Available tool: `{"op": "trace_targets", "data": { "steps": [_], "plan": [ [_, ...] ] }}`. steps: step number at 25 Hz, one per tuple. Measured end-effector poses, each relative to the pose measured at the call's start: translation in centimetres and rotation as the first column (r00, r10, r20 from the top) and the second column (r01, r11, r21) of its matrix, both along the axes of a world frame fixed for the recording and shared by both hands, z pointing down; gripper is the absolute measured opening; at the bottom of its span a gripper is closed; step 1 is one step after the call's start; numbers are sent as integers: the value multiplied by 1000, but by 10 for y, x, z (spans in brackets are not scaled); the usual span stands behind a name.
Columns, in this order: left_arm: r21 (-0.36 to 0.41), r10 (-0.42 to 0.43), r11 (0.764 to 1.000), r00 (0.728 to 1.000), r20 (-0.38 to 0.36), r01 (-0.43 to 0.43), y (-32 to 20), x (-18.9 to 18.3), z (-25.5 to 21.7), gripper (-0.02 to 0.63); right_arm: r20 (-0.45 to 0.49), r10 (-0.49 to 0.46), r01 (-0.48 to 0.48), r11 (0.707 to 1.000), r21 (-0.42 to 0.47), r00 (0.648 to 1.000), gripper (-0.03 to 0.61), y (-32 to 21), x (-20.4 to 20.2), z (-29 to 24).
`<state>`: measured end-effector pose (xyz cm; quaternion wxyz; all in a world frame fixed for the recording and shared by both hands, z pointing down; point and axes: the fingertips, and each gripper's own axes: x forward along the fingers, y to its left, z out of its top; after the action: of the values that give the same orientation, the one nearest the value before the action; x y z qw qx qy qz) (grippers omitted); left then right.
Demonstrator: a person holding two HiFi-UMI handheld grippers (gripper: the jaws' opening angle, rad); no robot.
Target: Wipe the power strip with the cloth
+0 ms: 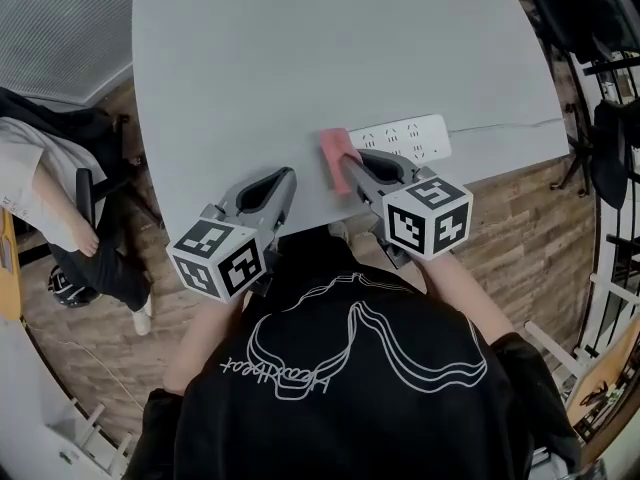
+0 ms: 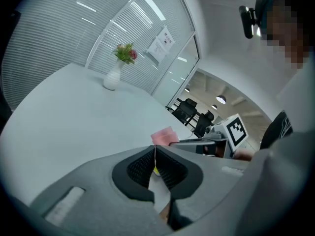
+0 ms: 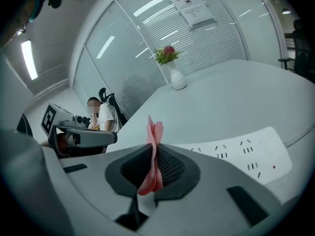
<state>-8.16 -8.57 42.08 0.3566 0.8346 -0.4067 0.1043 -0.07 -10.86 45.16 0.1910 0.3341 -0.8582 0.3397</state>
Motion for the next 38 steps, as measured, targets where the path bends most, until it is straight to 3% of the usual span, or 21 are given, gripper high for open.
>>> {"op": "trace_targets", "data": {
  "steps": [8,28,38],
  "plan": [
    [-33,1,999,1000,-18,-2,-2,-3,16,14,-120,-21,22,1000,6,993,35,-6,-6,23],
    [-63,16,998,999,-28,-18,-1,-3,30,14,-231,-27,33,999,25,973,35,-9,-3,37],
    [-58,41,997,999,-32,-43,-6,14,28,14,-290,27,-14,999,46,957,35,-18,43,36]
  ]
}}
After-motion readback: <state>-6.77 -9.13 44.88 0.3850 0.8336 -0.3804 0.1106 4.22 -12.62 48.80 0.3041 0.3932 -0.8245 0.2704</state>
